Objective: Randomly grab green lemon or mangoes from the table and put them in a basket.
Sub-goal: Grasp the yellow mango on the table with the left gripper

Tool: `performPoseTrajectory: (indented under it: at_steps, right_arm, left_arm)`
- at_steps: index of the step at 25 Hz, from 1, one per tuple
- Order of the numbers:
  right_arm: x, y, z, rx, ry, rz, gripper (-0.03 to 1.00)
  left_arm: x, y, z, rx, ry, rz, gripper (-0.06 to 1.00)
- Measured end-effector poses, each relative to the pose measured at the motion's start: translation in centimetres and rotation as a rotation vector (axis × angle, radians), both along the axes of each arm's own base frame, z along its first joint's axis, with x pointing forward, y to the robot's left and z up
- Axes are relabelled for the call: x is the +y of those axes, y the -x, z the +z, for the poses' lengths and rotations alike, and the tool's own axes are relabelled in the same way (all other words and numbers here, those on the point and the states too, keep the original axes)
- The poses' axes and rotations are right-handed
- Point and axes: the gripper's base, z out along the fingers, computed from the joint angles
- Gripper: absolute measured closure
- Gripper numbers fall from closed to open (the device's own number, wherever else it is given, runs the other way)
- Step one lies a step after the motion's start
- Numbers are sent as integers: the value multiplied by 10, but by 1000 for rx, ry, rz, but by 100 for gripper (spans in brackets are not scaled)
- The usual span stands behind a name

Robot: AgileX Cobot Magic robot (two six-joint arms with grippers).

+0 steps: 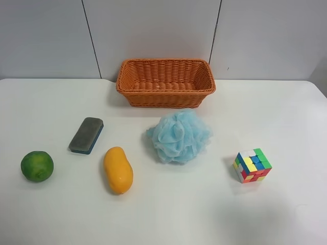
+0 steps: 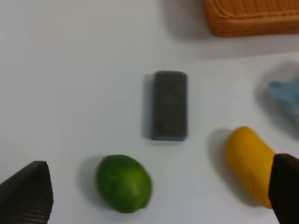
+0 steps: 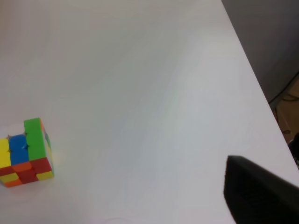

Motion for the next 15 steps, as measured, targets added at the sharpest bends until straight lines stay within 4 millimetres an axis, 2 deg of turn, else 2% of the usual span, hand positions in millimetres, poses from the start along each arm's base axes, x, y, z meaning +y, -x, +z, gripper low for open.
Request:
performPoseTrajectory:
  at_steps: [7,10,15]
  right_arm:
    - [0,0,0,0,0,-3,0]
    - [0,0,0,0,0,-3,0]
    - [0,0,0,0,0,-3,0]
  left_arm:
    - [-16,-68,-32,192,98,-56,4]
    - [-39,-87,-47,209,91,-135,4]
    - [-98,-103,-78,255,76,-313,4]
